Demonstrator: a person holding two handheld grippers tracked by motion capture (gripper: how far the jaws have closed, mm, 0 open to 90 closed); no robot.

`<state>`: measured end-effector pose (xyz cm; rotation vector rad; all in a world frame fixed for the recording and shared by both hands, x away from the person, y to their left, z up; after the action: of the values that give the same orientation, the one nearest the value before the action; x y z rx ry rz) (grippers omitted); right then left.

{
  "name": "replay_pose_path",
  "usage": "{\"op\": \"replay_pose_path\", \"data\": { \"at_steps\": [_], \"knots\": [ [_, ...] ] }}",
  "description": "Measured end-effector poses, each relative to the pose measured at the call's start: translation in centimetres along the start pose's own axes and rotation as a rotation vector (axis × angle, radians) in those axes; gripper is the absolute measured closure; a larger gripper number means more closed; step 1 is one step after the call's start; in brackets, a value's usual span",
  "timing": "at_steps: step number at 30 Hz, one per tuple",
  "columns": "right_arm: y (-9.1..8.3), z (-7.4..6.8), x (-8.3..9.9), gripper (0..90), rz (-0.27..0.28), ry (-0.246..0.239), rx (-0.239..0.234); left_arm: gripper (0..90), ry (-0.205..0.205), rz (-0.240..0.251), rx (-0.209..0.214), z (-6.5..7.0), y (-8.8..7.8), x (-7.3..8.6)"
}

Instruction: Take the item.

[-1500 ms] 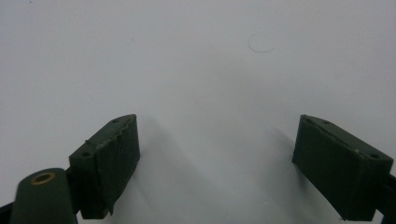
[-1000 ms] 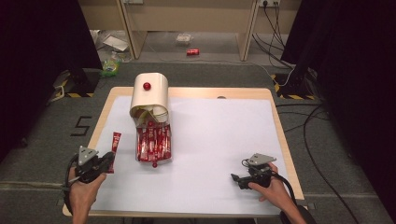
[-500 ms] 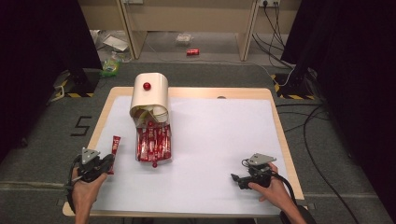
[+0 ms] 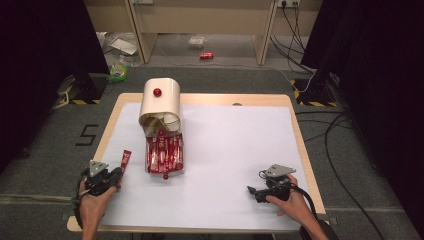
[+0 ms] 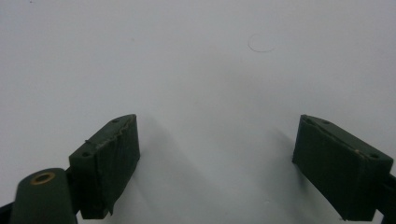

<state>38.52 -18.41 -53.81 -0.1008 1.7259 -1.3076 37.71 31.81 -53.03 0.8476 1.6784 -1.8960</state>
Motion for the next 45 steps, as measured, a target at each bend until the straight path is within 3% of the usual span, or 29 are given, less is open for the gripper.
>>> {"op": "replay_pose_path", "data": {
  "at_steps": [4,11,17,20,28,32,45],
  "knots": [
    [0.0,0.0,0.0,15.0,0.000,0.001,-0.001,84.4,-0.001,-0.001,0.004,0.1,0.1,0.0],
    [0.0,0.0,0.0,15.0,0.000,0.000,0.000,66.5,0.002,0.051,-0.010,0.3,-0.6,-0.6],
    [0.0,0.0,0.0,15.0,0.000,0.000,0.000,61.0,0.007,0.090,-0.014,0.7,-1.4,-1.2],
    [0.0,0.0,0.0,15.0,0.000,0.001,-0.001,54.9,0.016,0.108,0.000,1.1,-1.9,-1.6],
    [0.0,0.0,0.0,15.0,0.000,0.000,0.000,32.0,-0.031,0.161,0.027,1.6,-3.2,-2.3],
    [0.0,0.0,0.0,15.0,0.000,0.000,0.000,24.4,-0.025,0.160,0.030,2.1,-3.4,-2.2],
    [0.0,0.0,0.0,15.0,0.000,0.000,0.000,18.4,0.003,0.188,0.072,3.4,-4.0,-2.0]
  ]
}}
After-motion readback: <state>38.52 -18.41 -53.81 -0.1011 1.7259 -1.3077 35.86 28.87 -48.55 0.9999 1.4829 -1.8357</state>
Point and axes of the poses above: each handheld gripper's, and its own axes: y roughly forward along the jaws, x roughly out of its underside, z roughly to its right, the point moved 6 cm from there along y, roughly forward along the jaws, and after that the axes turned 8 degrees about -z, right-handed, at the moved point
